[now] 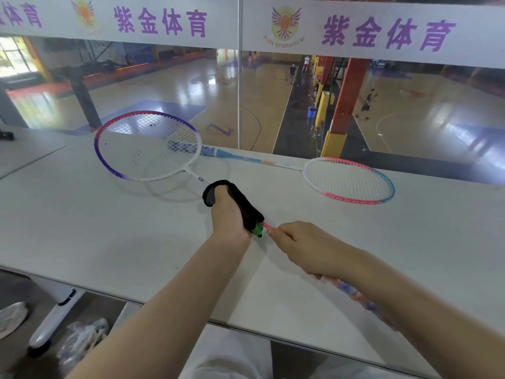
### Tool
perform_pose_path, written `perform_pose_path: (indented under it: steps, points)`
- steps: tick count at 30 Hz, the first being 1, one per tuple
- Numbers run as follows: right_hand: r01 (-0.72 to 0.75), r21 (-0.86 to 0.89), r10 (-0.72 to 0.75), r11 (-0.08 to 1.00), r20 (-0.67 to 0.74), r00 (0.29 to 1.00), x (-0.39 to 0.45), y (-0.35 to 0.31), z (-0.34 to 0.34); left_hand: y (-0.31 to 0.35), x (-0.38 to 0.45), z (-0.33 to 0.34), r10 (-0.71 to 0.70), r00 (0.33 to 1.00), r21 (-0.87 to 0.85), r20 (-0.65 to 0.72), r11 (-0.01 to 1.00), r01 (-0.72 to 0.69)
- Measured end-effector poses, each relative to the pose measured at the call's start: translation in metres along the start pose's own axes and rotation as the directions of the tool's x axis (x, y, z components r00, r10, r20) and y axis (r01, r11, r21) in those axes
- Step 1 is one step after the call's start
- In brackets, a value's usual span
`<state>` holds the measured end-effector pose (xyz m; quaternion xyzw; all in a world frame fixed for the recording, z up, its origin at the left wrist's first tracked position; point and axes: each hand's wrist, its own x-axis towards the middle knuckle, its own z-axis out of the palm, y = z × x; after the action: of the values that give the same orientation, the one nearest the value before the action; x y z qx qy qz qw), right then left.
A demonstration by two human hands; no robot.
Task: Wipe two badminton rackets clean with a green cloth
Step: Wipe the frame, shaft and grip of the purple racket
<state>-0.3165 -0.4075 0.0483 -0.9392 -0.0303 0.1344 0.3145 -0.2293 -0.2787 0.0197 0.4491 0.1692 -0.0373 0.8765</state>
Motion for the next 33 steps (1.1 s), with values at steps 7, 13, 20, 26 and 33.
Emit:
perform_pose_path:
  steps: [7, 13, 20, 26, 33]
  points:
    - [-0.039, 0.242, 0.003, 0.969, 0.147, 0.989, -0.014, 0.009, -0.021, 0.041, 0.01, -0.005, 0.023, 0.996, -0.174, 0.092, 0.985, -0.006]
    - [-0.159, 0.422, 0.023, 0.893, 0.309, 0.951, -0.019, 0.026, -0.036, 0.056, 0.035, -0.034, 0.108, 0.892, -0.231, 0.44, 0.973, -0.004]
    - [-0.185, 0.418, -0.007, 0.889, 0.416, 0.909, -0.009, 0.027, -0.041, 0.057, 0.026, -0.036, 0.181, 0.872, -0.512, 0.455, 0.854, 0.09]
    - [-0.078, 0.219, 0.033, 0.973, 0.202, 0.979, -0.009, 0.022, -0.044, 0.062, 0.032, -0.029, 0.213, 0.873, -0.374, 0.44, 0.927, -0.038]
    - [0.001, -0.716, -0.285, 0.699, -0.277, 0.918, -0.008, 0.013, -0.029, 0.059, 0.035, -0.028, 0.169, 0.943, -0.309, 0.286, 0.948, -0.077]
